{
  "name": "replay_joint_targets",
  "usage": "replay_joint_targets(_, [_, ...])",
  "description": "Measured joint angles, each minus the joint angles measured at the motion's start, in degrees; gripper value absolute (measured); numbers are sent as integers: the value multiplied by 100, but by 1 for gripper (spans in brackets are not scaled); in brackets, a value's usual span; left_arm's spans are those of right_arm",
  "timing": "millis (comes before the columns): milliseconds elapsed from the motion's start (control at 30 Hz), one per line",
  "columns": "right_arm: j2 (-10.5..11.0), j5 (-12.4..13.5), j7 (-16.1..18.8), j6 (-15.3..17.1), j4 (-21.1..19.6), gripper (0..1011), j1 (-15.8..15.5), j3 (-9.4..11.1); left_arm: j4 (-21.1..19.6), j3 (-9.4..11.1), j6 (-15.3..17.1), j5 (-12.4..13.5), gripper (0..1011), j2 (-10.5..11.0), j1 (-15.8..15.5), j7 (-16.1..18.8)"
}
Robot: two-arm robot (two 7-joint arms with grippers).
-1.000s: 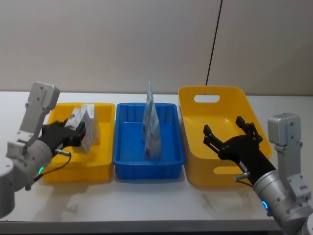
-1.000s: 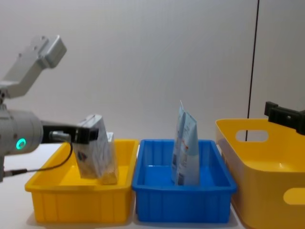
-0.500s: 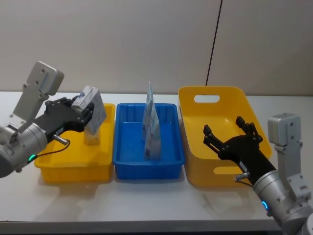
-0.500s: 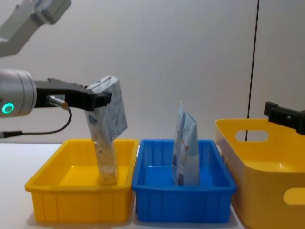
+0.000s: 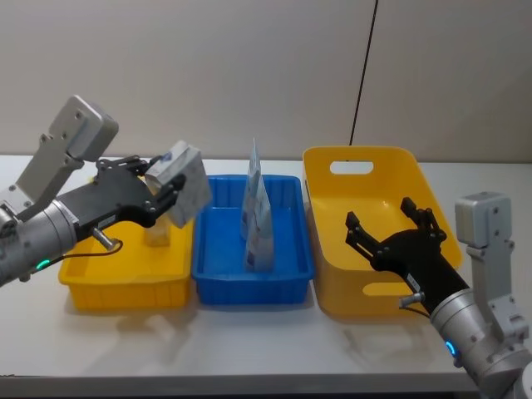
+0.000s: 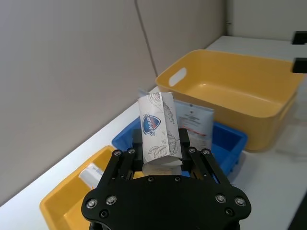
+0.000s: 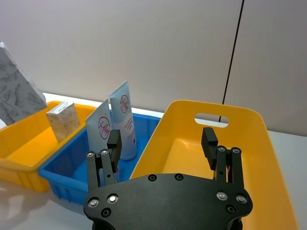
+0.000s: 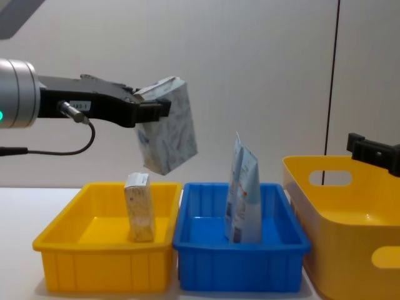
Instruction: Bimanual collaborative sorting of washing and personal care products
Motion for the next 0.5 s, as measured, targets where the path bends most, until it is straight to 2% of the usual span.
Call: replay_joint_targets(500, [0,0,0,0,0,1002,0,0,-142,271,-357,-345,378,428,-172,-1191])
